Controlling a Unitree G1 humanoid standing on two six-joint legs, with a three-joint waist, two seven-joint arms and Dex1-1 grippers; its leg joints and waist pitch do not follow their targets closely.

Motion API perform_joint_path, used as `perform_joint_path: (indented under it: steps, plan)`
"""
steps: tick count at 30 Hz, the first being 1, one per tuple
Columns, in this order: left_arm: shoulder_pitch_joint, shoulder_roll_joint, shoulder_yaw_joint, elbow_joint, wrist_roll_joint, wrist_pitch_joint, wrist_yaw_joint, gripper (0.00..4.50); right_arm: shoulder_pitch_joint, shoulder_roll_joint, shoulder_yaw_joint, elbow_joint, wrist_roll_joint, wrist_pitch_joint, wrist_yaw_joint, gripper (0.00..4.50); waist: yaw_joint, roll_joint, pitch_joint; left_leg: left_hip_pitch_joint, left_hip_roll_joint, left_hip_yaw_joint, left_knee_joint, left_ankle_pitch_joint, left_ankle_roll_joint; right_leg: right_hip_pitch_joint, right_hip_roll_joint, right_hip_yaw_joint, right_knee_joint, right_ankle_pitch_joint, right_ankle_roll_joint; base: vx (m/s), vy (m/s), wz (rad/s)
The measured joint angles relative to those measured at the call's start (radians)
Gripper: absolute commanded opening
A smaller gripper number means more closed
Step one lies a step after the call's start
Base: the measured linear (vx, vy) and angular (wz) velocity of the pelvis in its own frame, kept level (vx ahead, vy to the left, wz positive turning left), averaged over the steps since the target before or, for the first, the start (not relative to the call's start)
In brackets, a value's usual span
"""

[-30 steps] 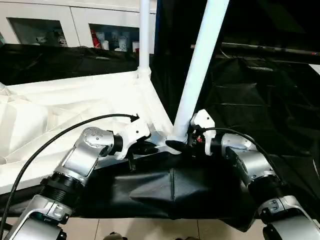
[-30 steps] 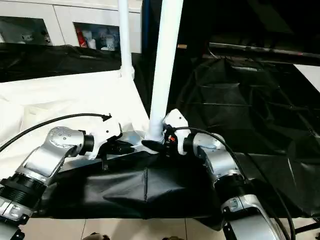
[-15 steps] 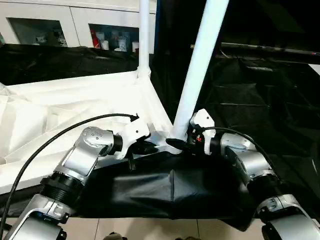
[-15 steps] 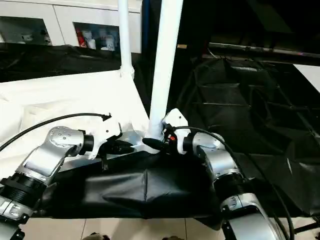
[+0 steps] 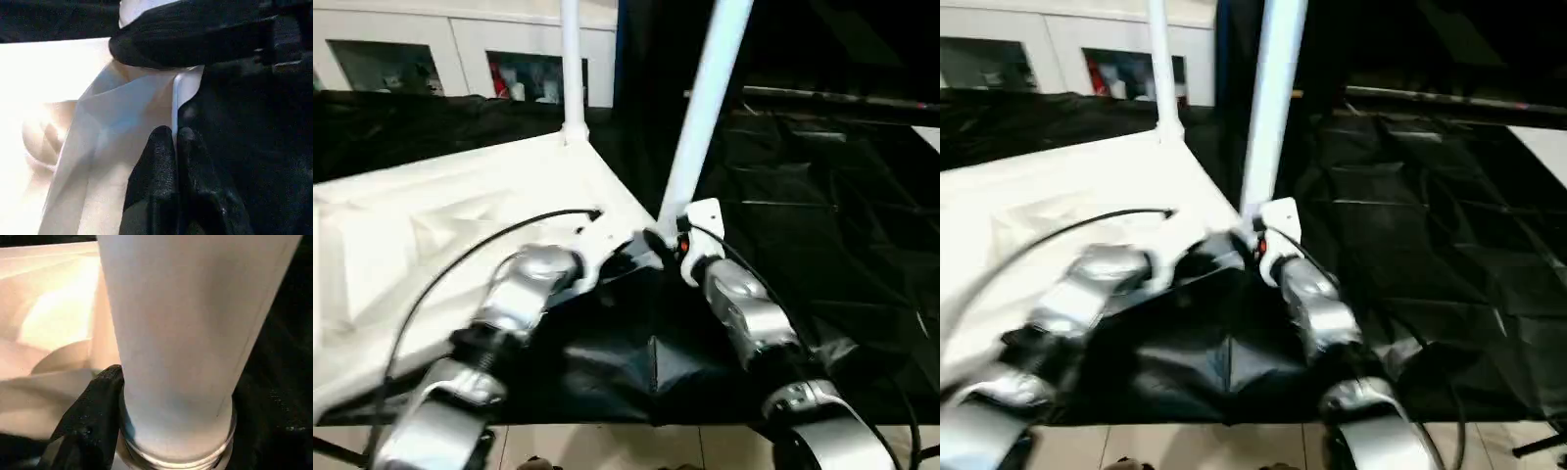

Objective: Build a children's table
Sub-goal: Rotate leg to tighten

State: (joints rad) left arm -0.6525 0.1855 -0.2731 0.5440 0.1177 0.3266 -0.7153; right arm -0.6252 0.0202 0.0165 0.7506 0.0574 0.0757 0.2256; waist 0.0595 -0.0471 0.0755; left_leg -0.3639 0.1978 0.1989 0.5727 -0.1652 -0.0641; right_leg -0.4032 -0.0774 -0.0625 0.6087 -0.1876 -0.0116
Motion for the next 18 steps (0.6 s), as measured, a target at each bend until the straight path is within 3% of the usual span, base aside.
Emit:
perform_joint_path:
  steps: [4,5,8,11,13,16,18]
  plan:
    - [0.001,0.000,-0.002,0.003,0.004,-0.008,-0.002,0.00,-0.001,0.004,-0.001,0.000,-0.010,-0.001,-0.004,2.72,0.002,0.002,-0.001,0.000,0.000,0.000,-0.003,0.000,0.000,0.000,0.000,-0.001,0.000,0.000,0.001,0.000,0.000,0.00]
    - [0.003,0.003,-0.004,0.000,0.004,-0.009,-0.004,0.00,-0.001,0.004,-0.002,0.000,-0.009,-0.004,-0.002,3.07,0.001,0.003,-0.002,0.000,0.000,0.000,-0.003,0.000,0.000,-0.001,0.000,-0.001,0.000,-0.001,0.001,0.000,0.000,0.00]
    - [0.016,0.021,-0.008,-0.023,0.003,-0.016,-0.026,0.00,0.005,-0.002,-0.002,-0.002,-0.002,-0.024,0.038,3.44,0.001,0.003,-0.002,0.000,0.000,-0.001,-0.005,0.000,0.000,-0.001,0.000,-0.001,0.000,-0.002,0.003,0.000,0.000,0.00]
    - [0.021,0.042,-0.007,-0.035,-0.003,-0.024,-0.043,0.00,0.007,-0.029,0.016,-0.008,0.000,-0.026,0.099,3.50,0.001,0.002,-0.001,-0.001,0.000,0.000,-0.007,0.000,0.000,-0.003,0.000,-0.001,0.000,-0.002,0.002,0.000,0.000,0.00]
    - [0.031,0.063,-0.006,-0.052,-0.008,-0.037,-0.064,0.00,0.014,-0.074,0.040,-0.046,0.001,0.000,0.182,3.84,0.001,0.002,-0.001,-0.002,0.000,0.000,-0.009,0.000,0.000,-0.004,0.001,-0.002,0.000,-0.001,0.001,0.000,0.000,0.00]
    - [0.054,0.105,0.000,-0.076,-0.020,-0.070,-0.128,0.00,0.043,-0.138,0.078,-0.130,0.017,0.045,0.334,3.88,0.002,0.003,-0.001,-0.002,0.001,0.000,-0.010,0.000,0.000,-0.005,0.001,-0.002,0.000,-0.001,-0.001,0.000,0.000,0.00]
    - [0.073,0.147,-0.002,-0.099,-0.045,-0.102,-0.213,0.00,0.086,-0.232,0.129,-0.217,0.031,0.054,0.500,3.88,0.007,0.002,0.000,-0.004,0.001,0.000,-0.011,0.000,0.000,-0.006,0.001,-0.002,0.000,-0.003,-0.001,0.000,0.000,0.00]
